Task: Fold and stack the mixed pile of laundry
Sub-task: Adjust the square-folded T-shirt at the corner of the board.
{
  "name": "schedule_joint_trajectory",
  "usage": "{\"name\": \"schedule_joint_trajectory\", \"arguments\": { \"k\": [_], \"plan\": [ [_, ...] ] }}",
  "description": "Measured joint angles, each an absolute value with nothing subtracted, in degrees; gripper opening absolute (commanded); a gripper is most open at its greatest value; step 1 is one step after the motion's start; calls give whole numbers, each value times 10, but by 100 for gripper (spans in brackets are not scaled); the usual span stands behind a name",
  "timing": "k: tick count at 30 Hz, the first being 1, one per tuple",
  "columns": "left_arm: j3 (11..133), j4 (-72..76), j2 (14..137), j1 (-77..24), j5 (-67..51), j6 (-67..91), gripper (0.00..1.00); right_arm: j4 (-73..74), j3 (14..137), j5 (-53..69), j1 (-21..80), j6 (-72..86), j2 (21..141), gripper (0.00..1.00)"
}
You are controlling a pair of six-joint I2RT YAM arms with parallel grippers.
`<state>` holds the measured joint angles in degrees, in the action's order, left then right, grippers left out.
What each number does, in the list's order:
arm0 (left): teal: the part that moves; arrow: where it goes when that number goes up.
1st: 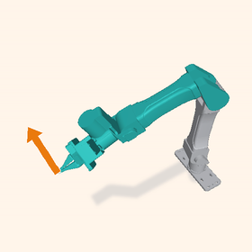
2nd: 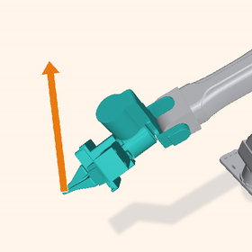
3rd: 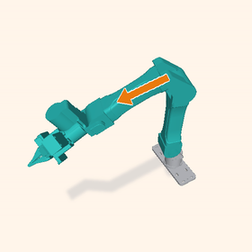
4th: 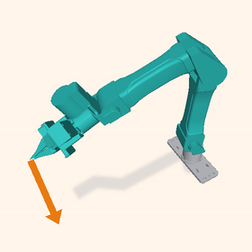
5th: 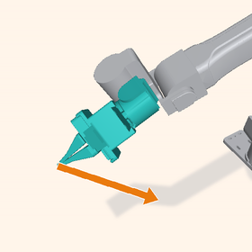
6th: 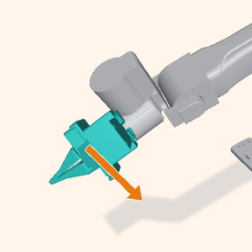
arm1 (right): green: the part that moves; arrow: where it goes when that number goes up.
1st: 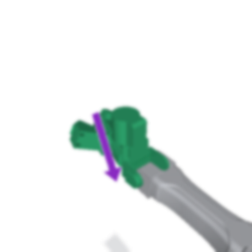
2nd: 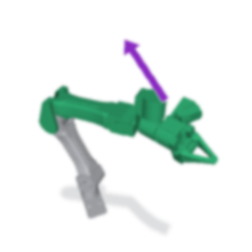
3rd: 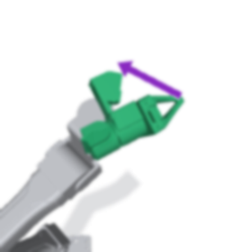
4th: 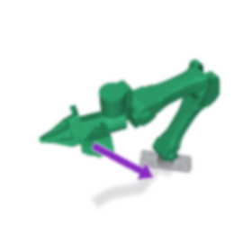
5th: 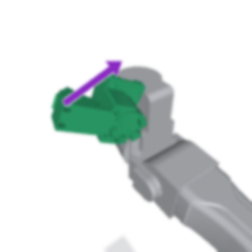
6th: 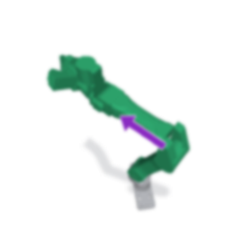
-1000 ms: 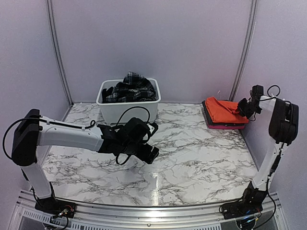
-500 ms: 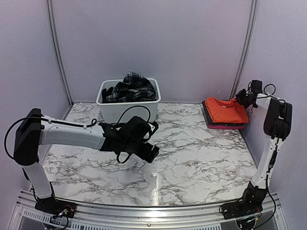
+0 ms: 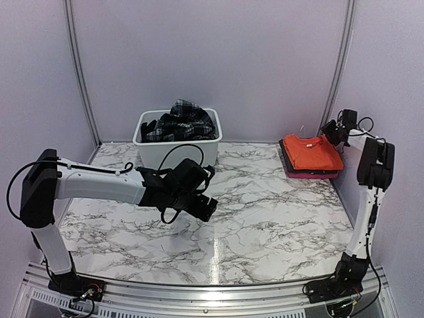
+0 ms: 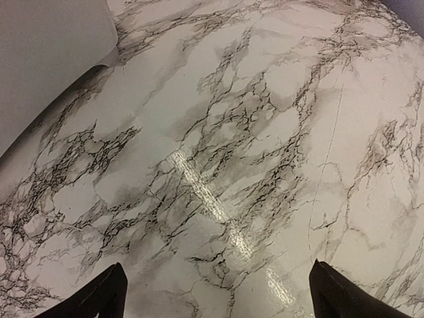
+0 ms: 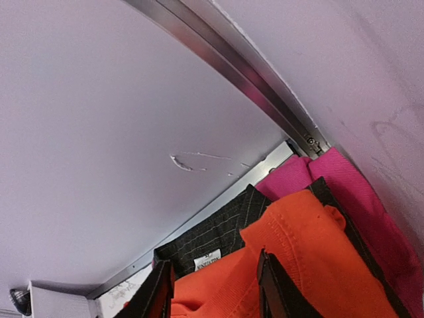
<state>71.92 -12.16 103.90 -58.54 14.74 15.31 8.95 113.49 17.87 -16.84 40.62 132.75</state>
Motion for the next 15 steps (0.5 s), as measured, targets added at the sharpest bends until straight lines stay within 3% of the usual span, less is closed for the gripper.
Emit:
{"name": "schedule_joint_trajectory", "arguments": {
  "k": [6, 15],
  "plan": [
    [719, -122, 1039, -585, 158, 164, 99, 102, 1139, 169, -168, 370, 1320, 47],
    [719, -123, 1029, -585, 182, 176, 99, 120, 1065, 185, -161, 333, 1209, 43]
  ]
}}
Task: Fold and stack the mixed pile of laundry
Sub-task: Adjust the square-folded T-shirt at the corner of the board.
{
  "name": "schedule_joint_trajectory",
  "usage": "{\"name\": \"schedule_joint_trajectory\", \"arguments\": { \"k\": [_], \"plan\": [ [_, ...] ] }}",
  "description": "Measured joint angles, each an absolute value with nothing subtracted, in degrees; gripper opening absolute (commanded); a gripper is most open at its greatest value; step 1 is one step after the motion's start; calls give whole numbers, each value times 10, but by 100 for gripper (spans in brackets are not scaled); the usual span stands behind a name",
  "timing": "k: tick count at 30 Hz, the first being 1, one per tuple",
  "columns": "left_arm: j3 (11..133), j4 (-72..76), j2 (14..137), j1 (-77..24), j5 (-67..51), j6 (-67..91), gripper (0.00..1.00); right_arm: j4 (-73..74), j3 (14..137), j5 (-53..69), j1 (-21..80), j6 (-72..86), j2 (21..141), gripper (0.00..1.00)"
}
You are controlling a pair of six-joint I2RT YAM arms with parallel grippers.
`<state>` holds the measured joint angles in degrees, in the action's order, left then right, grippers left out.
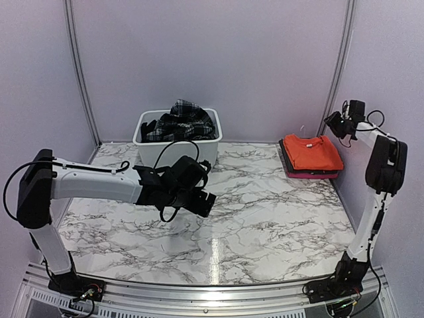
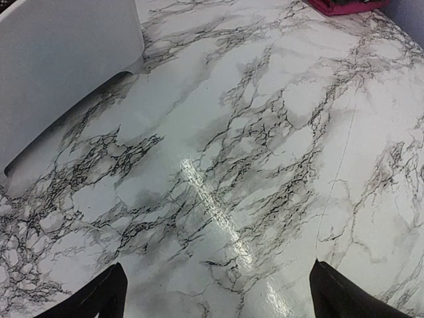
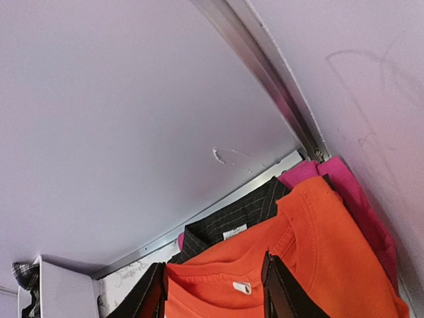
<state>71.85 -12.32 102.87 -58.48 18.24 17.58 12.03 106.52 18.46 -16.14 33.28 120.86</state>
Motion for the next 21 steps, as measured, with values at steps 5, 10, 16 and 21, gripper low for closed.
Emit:
{"name": "schedule_joint_trajectory", "arguments": {
  "k": [5, 10, 16, 21],
  "plan": [
    [719, -123, 1006, -584, 213, 183, 99, 127, 1039, 198, -149, 330, 1213, 41],
    [721, -123, 988, -583, 238, 194, 99, 141, 1041, 206, -143, 333, 1261, 39],
    [725, -123, 987, -577, 253, 211, 99, 153, 1105, 218, -142, 350, 1353, 34],
    [725, -123, 987, -574, 260, 226, 99, 164, 1203, 229, -142, 368, 1417, 35]
  ]
}}
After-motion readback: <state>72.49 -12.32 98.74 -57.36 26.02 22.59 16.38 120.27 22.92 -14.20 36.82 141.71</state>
